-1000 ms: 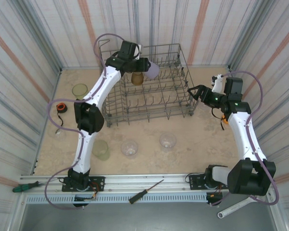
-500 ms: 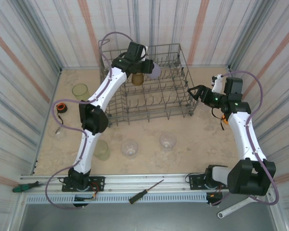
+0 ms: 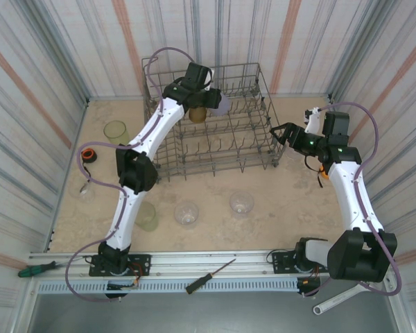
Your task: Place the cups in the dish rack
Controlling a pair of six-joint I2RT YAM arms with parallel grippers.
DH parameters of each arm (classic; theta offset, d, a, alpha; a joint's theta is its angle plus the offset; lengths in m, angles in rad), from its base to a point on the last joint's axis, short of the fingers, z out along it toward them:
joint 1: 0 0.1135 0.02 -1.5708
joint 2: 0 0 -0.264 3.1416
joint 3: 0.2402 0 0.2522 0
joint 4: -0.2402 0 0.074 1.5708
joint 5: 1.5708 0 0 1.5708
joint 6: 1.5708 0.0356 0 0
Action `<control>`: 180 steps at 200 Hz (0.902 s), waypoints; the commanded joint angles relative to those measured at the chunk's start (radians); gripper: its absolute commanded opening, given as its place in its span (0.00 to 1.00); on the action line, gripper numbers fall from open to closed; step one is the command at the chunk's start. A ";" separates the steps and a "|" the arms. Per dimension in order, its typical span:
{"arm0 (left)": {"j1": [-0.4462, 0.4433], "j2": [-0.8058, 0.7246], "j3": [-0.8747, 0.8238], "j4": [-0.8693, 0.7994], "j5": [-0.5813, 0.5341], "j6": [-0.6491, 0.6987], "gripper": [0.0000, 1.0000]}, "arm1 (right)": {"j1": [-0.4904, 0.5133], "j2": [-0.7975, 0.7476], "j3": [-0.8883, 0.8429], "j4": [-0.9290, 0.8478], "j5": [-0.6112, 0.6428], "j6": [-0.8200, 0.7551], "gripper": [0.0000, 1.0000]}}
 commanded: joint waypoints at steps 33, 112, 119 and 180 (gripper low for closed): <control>-0.006 0.059 0.062 0.005 -0.055 0.048 0.25 | -0.007 0.004 -0.016 -0.011 0.010 -0.019 0.99; -0.005 0.107 0.089 0.058 -0.068 0.064 0.34 | -0.006 0.017 -0.014 -0.003 0.006 -0.016 0.99; -0.006 0.109 0.090 0.063 -0.067 0.060 0.35 | -0.007 0.018 -0.013 -0.003 0.004 -0.016 0.99; -0.008 0.129 0.090 0.117 -0.039 0.032 0.54 | -0.007 0.020 -0.012 -0.006 0.007 -0.018 0.99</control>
